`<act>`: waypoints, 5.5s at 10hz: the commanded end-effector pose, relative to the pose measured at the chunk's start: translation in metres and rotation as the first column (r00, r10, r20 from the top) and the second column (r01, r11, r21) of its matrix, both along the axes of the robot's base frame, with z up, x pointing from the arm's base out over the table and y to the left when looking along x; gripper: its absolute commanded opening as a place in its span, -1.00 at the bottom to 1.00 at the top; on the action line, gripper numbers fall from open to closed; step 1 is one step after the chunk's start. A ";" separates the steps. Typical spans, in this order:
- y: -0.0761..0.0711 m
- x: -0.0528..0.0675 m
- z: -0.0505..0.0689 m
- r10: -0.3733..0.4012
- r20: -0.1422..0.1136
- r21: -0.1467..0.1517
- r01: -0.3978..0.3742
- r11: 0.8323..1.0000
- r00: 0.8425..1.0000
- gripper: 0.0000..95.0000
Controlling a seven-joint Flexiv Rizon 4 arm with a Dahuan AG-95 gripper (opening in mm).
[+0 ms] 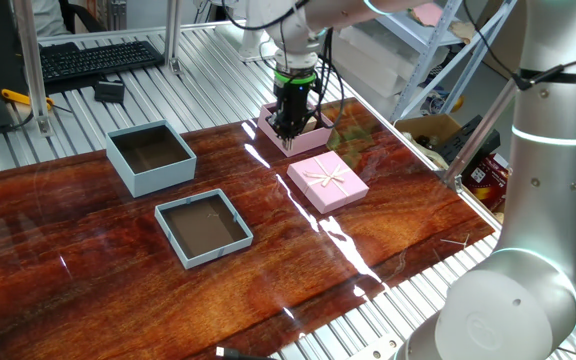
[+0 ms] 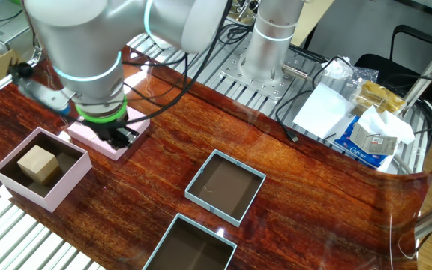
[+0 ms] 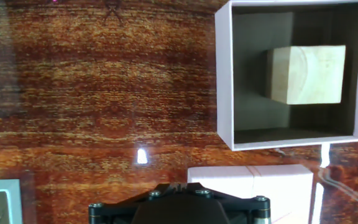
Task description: Move an object from one box to another
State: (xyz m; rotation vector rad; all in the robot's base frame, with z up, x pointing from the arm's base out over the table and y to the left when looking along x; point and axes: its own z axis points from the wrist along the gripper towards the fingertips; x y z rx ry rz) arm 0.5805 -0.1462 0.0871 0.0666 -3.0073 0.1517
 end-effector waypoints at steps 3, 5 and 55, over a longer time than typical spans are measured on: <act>-0.002 0.004 -0.001 -0.010 -0.003 -0.017 0.010 1.000 1.000 -1.00; -0.007 0.007 -0.001 -0.012 -0.001 -0.024 0.012 1.000 1.000 -1.00; -0.145 0.124 -0.025 -0.023 -0.003 0.033 0.023 0.999 1.000 0.60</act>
